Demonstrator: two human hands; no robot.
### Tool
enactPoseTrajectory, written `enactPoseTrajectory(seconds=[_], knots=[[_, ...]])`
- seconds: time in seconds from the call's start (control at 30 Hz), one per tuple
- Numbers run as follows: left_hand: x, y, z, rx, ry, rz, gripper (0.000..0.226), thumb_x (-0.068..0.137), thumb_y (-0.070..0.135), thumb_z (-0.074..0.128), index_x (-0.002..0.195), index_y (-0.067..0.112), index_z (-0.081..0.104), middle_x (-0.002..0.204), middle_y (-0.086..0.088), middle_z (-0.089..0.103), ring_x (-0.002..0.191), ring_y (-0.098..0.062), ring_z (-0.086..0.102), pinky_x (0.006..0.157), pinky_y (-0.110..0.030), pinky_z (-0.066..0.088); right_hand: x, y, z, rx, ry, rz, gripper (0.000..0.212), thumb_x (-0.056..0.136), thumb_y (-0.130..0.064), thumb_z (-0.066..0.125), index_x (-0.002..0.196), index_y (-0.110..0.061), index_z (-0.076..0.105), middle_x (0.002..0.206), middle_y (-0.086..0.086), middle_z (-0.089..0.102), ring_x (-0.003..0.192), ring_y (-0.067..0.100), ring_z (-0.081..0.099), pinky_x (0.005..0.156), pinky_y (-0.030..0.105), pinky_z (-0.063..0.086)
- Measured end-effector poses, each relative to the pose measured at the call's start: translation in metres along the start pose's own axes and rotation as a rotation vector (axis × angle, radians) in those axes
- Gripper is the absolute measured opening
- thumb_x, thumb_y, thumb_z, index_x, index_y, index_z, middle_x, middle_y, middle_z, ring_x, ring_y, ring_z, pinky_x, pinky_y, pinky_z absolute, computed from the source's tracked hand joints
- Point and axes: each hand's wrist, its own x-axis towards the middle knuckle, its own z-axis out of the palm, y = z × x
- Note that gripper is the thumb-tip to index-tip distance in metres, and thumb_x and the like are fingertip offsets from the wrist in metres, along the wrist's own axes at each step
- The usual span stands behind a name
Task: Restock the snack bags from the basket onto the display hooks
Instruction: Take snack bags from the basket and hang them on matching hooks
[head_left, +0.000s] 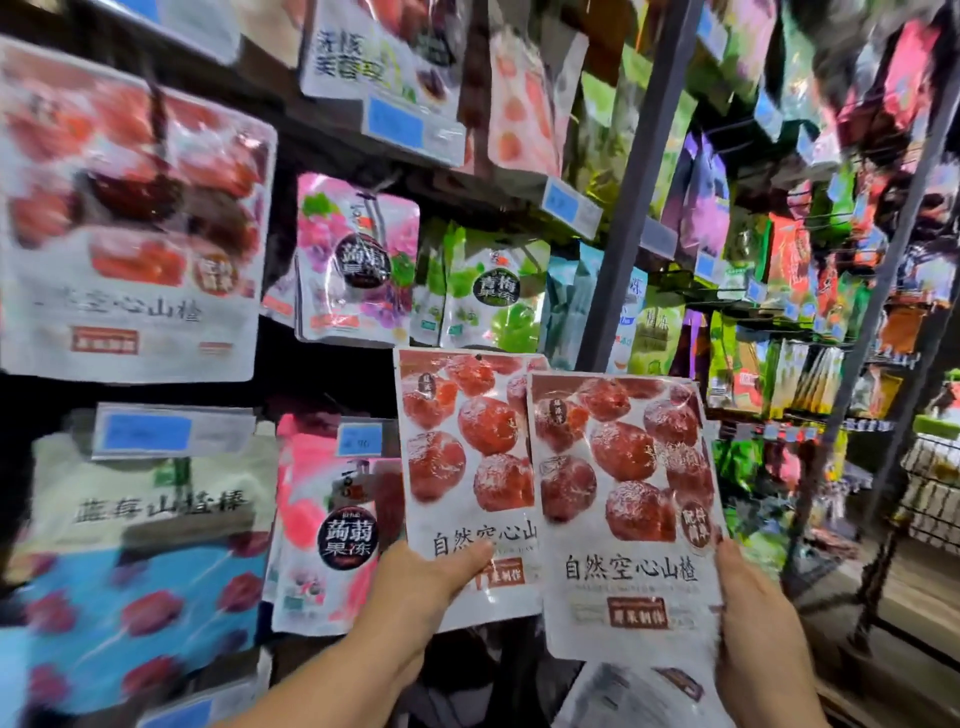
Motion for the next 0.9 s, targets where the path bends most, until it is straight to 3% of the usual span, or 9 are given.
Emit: enactPoseTrajectory(seconds=[0.07, 0.17, 0.3, 0.43, 0.63, 0.67, 0.77, 0.83, 0.9], knots=[[-0.001, 0.010, -0.013, 0.003, 0.034, 0.009, 0.035, 0.067, 0.011, 0.089, 0.099, 0.013, 0.076, 0.096, -0.006, 0.077, 0.093, -0.029, 0.073, 0.096, -0.051, 0.052, -0.004, -0.007, 0.013, -0.010, -0.033, -0.040, 0.041, 0.104, -0.039, 0.044, 0.094, -0.007, 0.068, 0.094, 0.019, 0.073, 0.081, 0.029, 0.067, 0.073, 0.033, 0.058], [-0.006, 0.025, -0.030, 0.025, 0.066, 0.052, 0.043, 0.060, 0.021, 0.092, 0.100, 0.015, 0.076, 0.097, -0.003, 0.077, 0.094, -0.027, 0.073, 0.096, -0.050, 0.053, -0.011, -0.012, 0.037, -0.020, -0.010, -0.048, 0.039, 0.102, -0.043, 0.048, 0.094, -0.012, 0.071, 0.090, 0.012, 0.076, 0.086, 0.032, 0.070, 0.083, 0.049, 0.056], [-0.012, 0.042, -0.049, 0.055, 0.132, 0.107, 0.030, 0.074, 0.006, 0.083, 0.100, 0.017, 0.075, 0.096, -0.001, 0.078, 0.092, -0.023, 0.074, 0.094, -0.047, 0.055, -0.018, -0.016, 0.063, -0.122, -0.067, -0.184, 0.041, 0.086, -0.061, 0.061, 0.096, -0.022, 0.070, 0.091, 0.004, 0.074, 0.085, 0.030, 0.070, 0.080, 0.052, 0.057], [-0.022, 0.063, -0.072, 0.089, 0.224, 0.179, 0.028, 0.073, 0.005, 0.083, 0.096, 0.019, 0.074, 0.090, 0.004, 0.078, 0.089, -0.020, 0.074, 0.089, -0.040, 0.056, -0.020, -0.025, 0.087, -0.116, -0.193, -0.181, 0.022, 0.075, -0.022, 0.084, 0.093, -0.018, 0.070, 0.091, 0.004, 0.075, 0.083, 0.028, 0.071, 0.077, 0.046, 0.057], [-0.036, 0.096, -0.106, 0.164, 0.296, 0.295, 0.024, 0.075, 0.006, 0.082, 0.092, 0.021, 0.073, 0.079, 0.013, 0.076, 0.069, -0.002, 0.072, 0.062, -0.016, 0.053, -0.014, -0.023, 0.127, -0.039, -0.342, -0.105, 0.043, 0.056, -0.031, 0.087, 0.092, -0.012, 0.073, 0.090, 0.010, 0.077, 0.085, 0.036, 0.074, 0.087, 0.058, 0.055], [-0.038, 0.101, -0.112, 0.179, 0.309, 0.310, 0.024, 0.075, 0.006, 0.083, 0.090, 0.022, 0.073, 0.081, 0.012, 0.077, 0.070, -0.002, 0.072, 0.064, -0.017, 0.055, -0.013, -0.022, 0.135, -0.015, -0.371, -0.105, 0.043, 0.057, -0.030, 0.086, 0.092, -0.009, 0.073, 0.090, 0.013, 0.077, 0.085, 0.037, 0.073, 0.087, 0.059, 0.055], [-0.042, 0.118, -0.133, 0.185, 0.329, 0.325, 0.031, 0.061, 0.021, 0.089, 0.089, 0.028, 0.078, 0.092, 0.002, 0.078, 0.087, -0.021, 0.075, 0.087, -0.043, 0.057, -0.018, -0.025, 0.161, 0.091, -0.420, -0.050, 0.029, 0.073, -0.014, 0.080, 0.096, -0.001, 0.067, 0.088, 0.020, 0.075, 0.084, 0.042, 0.072, 0.085, 0.059, 0.055], [-0.049, 0.131, -0.145, 0.194, 0.358, 0.341, 0.043, 0.049, 0.033, 0.087, 0.090, 0.039, 0.077, 0.094, 0.001, 0.078, 0.090, -0.026, 0.074, 0.091, -0.050, 0.055, -0.021, -0.028, 0.179, 0.157, -0.454, -0.047, 0.023, 0.078, -0.009, 0.075, 0.091, 0.003, 0.061, 0.089, 0.026, 0.073, 0.085, 0.045, 0.071, 0.082, 0.057, 0.057], [-0.056, 0.142, -0.163, 0.213, 0.398, 0.364, 0.049, 0.043, 0.039, 0.088, 0.091, 0.036, 0.077, 0.094, 0.000, 0.078, 0.090, -0.027, 0.074, 0.090, -0.053, 0.055, -0.024, -0.031, 0.198, 0.203, -0.478, -0.081, 0.019, 0.078, -0.009, 0.073, 0.084, 0.002, 0.059, 0.088, 0.028, 0.071, 0.077, 0.039, 0.072, 0.070, 0.046, 0.059]])
